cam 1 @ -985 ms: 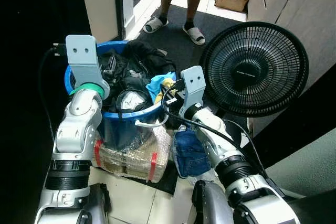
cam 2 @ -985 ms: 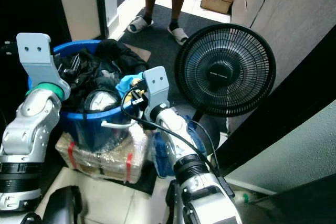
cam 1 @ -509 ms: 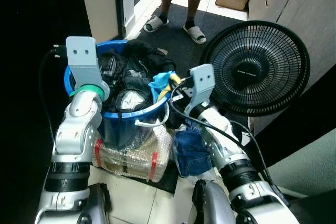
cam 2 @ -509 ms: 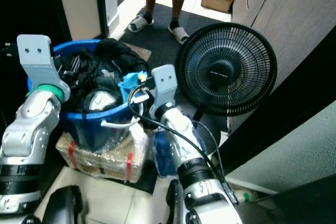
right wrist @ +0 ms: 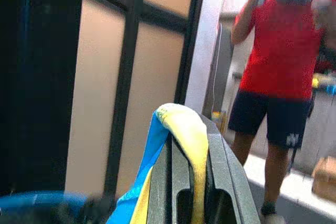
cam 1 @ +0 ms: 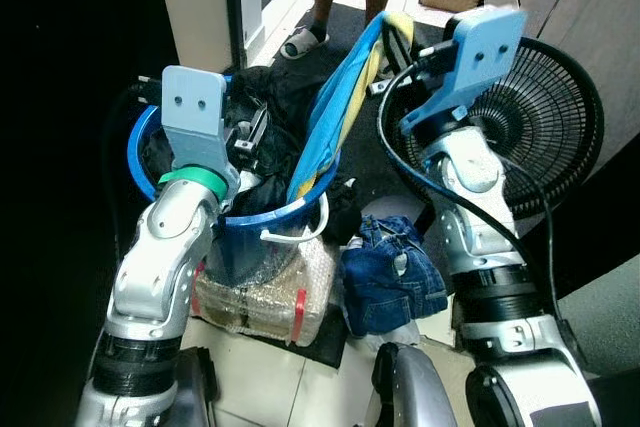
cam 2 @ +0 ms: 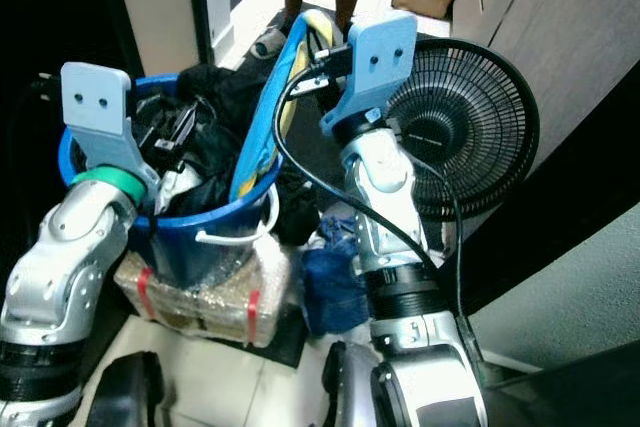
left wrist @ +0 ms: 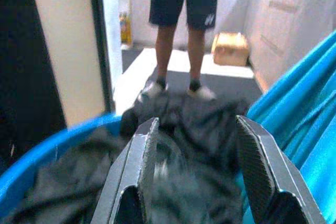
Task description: Clothes washing
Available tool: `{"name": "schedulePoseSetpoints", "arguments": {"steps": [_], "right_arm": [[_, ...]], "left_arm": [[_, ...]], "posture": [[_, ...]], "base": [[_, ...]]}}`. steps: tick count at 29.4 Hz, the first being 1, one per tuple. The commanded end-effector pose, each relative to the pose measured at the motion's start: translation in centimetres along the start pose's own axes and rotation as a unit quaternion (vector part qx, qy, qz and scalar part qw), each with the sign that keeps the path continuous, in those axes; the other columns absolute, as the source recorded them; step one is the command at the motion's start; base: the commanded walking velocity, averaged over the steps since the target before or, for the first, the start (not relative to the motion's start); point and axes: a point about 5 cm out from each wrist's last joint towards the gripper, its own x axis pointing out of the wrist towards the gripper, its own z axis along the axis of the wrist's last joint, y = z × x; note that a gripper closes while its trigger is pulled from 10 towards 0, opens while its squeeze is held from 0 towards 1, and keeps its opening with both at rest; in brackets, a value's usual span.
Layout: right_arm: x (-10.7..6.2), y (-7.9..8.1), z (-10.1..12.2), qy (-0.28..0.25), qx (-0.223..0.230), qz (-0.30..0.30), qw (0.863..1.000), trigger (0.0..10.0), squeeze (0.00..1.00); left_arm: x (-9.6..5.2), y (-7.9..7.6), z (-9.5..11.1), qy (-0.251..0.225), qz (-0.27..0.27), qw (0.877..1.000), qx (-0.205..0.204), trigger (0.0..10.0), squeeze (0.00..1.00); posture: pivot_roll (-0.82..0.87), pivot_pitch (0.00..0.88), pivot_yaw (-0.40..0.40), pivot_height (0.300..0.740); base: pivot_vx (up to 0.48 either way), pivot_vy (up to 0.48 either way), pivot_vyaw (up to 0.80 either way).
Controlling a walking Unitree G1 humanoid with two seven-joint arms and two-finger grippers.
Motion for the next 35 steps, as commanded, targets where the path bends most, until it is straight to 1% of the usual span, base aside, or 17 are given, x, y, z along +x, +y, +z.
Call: {"name": "schedulePoseSetpoints", "arguments": {"steps": [1, 7, 8, 12, 14, 16, 18, 19, 22, 24, 25, 26, 28, 30, 31, 34, 35], "right_arm": [[1.5, -1.1, 5.6, -0.125, -0.011, -0.017, 0.992, 10.0, 0.00], [3.8, -2.8, 12.1, -0.234, -0.022, -0.024, 0.972, 10.0, 0.00], [3.8, -2.8, 12.1, -0.234, -0.022, -0.024, 0.972, 10.0, 0.00], [5.3, -3.9, 16.8, -0.308, -0.050, -0.017, 0.950, 10.0, 0.00], [5.5, -3.9, 17.3, -0.316, -0.054, -0.015, 0.947, 10.0, 0.00], [6.1, -4.7, 21.0, -0.373, -0.065, -0.022, 0.925, 10.0, 0.00], [6.1, -4.7, 21.0, -0.373, -0.065, -0.022, 0.925, 10.0, 0.00], [6.1, -5.0, 22.5, -0.396, -0.066, -0.026, 0.915, 10.0, 0.00], [6.0, -5.4, 24.4, -0.425, -0.053, -0.027, 0.903, 10.0, 0.00], [6.2, -5.6, 23.9, -0.413, -0.058, -0.031, 0.909, 10.0, 0.00], [6.6, -5.9, 22.4, -0.381, -0.056, -0.036, 0.922, 10.0, 0.00], [6.6, -5.9, 22.4, -0.381, -0.056, -0.036, 0.922, 10.0, 0.00], [6.7, -6.3, 16.3, -0.268, -0.062, -0.047, 0.960, 10.0, 0.00], [5.4, -6.5, 10.5, -0.167, -0.061, -0.053, 0.983, 10.0, 0.00], [5.4, -6.5, 10.5, -0.167, -0.061, -0.053, 0.983, 10.0, 0.00], [2.1, -7.6, 4.3, -0.058, -0.060, -0.076, 0.994, 10.0, 0.00], [2.1, -7.6, 4.3, -0.058, -0.060, -0.076, 0.994, 10.0, 0.00]], "left_arm": [[0.0, -0.2, 0.2, -0.008, -0.007, 1.000, -0.007, 10.0, 0.00], [0.3, -0.7, 0.3, -0.011, -0.017, 1.000, -0.010, 10.0, 0.00], [0.3, -0.7, 0.3, -0.011, -0.017, 1.000, -0.010, 10.0, 0.00], [0.3, -0.9, -0.2, -0.006, -0.021, 1.000, -0.012, 10.0, 0.00], [0.3, -0.9, -0.3, -0.006, -0.021, 1.000, -0.013, 10.0, 0.00], [0.3, -0.9, -0.4, -0.003, -0.021, 1.000, -0.014, 10.0, 0.00], [0.3, -0.9, -0.4, -0.003, -0.021, 1.000, -0.014, 10.0, 0.00], [0.2, -0.9, -0.4, -0.002, -0.021, 1.000, -0.014, 10.0, 0.00], [0.2, -0.9, -0.6, 0.001, -0.020, 1.000, -0.015, 10.0, 0.00], [0.1, -1.0, -0.7, 0.003, -0.020, 1.000, -0.015, 10.0, 0.00], [0.0, -1.0, -0.7, 0.004, -0.020, 1.000, -0.015, 10.0, 0.00], [0.0, -1.0, -0.7, 0.004, -0.020, 1.000, -0.015, 10.0, 0.00], [-0.1, -1.1, -0.9, 0.009, -0.018, 1.000, -0.013, 10.0, 0.00], [-0.4, -0.9, -1.1, 0.013, -0.015, 1.000, -0.011, 10.0, 0.00], [-0.4, -0.9, -1.1, 0.013, -0.015, 1.000, -0.011, 10.0, 0.00], [-0.6, -0.7, -1.3, 0.020, -0.011, 1.000, -0.007, 10.0, 0.00], [-0.6, -0.7, -1.3, 0.020, -0.011, 1.000, -0.007, 10.0, 0.00]], "posture": [[0.11, 0.135, -0.026, 0.510], [0.08, 0.107, -0.021, 0.510], [0.08, 0.107, -0.021, 0.510], [0.07, 0.094, -0.024, 0.510], [0.07, 0.094, -0.024, 0.510], [0.06, 0.097, -0.022, 0.510], [0.06, 0.097, -0.022, 0.510], [0.07, 0.099, -0.022, 0.510], [0.07, 0.104, -0.025, 0.510], [0.07, 0.107, -0.030, 0.510], [0.07, 0.107, -0.030, 0.510], [0.07, 0.107, -0.030, 0.510], [0.09, 0.114, -0.034, 0.510], [0.09, 0.119, -0.034, 0.510], [0.09, 0.119, -0.034, 0.510], [0.09, 0.130, -0.026, 0.510], [0.09, 0.130, -0.026, 0.510]], "base": [[0.000, 0.000, 0.00], [0.000, 0.000, 0.00], [0.000, 0.000, 0.00], [0.000, 0.000, 0.00], [0.000, 0.000, 0.00], [0.000, 0.000, 0.00], [0.000, 0.000, 0.00], [0.000, 0.000, 0.00], [0.000, 0.000, 0.00], [0.000, 0.000, 0.00], [0.000, 0.000, 0.00], [0.000, 0.000, 0.00], [0.000, 0.000, 0.00], [0.000, 0.000, 0.00], [0.000, 0.000, 0.00], [0.000, 0.000, 0.00], [0.000, 0.000, 0.00]]}}
